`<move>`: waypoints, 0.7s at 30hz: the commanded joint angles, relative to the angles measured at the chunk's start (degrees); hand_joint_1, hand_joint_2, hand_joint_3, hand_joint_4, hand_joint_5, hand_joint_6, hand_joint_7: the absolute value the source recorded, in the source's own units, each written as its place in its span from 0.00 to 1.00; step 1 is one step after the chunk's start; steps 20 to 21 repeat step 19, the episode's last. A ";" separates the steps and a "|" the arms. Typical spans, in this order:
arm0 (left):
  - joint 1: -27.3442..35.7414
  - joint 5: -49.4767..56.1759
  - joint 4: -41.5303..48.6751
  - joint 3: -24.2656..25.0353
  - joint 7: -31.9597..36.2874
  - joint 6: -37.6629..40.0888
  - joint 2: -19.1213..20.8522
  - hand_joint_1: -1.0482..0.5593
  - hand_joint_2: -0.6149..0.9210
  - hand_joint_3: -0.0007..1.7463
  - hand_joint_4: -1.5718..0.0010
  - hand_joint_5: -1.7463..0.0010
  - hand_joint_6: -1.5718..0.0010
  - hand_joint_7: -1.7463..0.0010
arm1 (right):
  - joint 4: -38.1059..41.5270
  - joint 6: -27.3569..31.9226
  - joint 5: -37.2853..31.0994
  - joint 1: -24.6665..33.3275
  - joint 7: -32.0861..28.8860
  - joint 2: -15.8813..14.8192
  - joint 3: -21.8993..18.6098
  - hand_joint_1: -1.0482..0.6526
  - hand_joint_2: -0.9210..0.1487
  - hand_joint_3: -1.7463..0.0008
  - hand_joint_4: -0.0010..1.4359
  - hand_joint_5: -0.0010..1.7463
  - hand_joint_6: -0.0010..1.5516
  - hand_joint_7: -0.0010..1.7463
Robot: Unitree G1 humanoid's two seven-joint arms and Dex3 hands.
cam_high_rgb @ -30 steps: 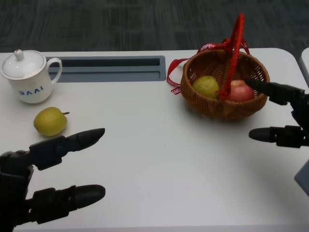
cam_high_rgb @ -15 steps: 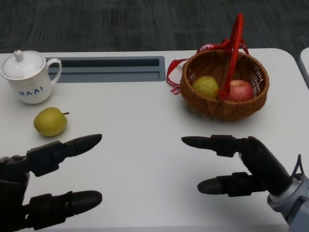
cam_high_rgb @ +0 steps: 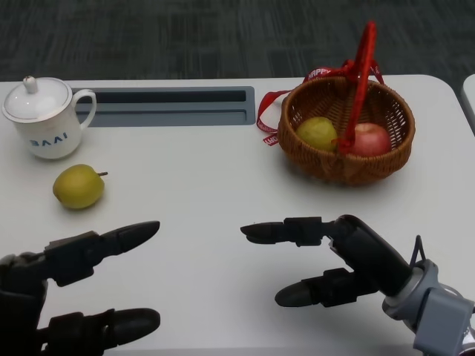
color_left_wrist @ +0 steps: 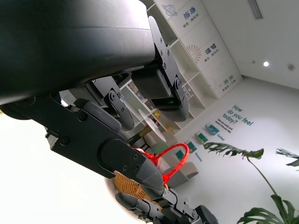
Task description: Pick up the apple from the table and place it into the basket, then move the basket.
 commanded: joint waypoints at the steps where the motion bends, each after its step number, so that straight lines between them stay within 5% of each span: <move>1: 0.71 -0.53 0.96 0.57 0.45 -1.09 0.01 0.39 0.86 0.00 0.39 1.00 0.45 1.00 | 0.21 0.60 1.34 -0.87 2.37 0.19 -1.75 0.30 0.10 1.00 0.48 0.00 0.42 0.00; 21: 0.92 0.35 2.48 0.31 0.63 -2.81 -1.05 0.40 0.86 0.00 0.38 1.00 0.44 1.00 | -1.15 0.52 5.29 -1.25 12.08 0.58 -6.32 0.30 0.09 1.00 0.46 0.00 0.39 0.00</move>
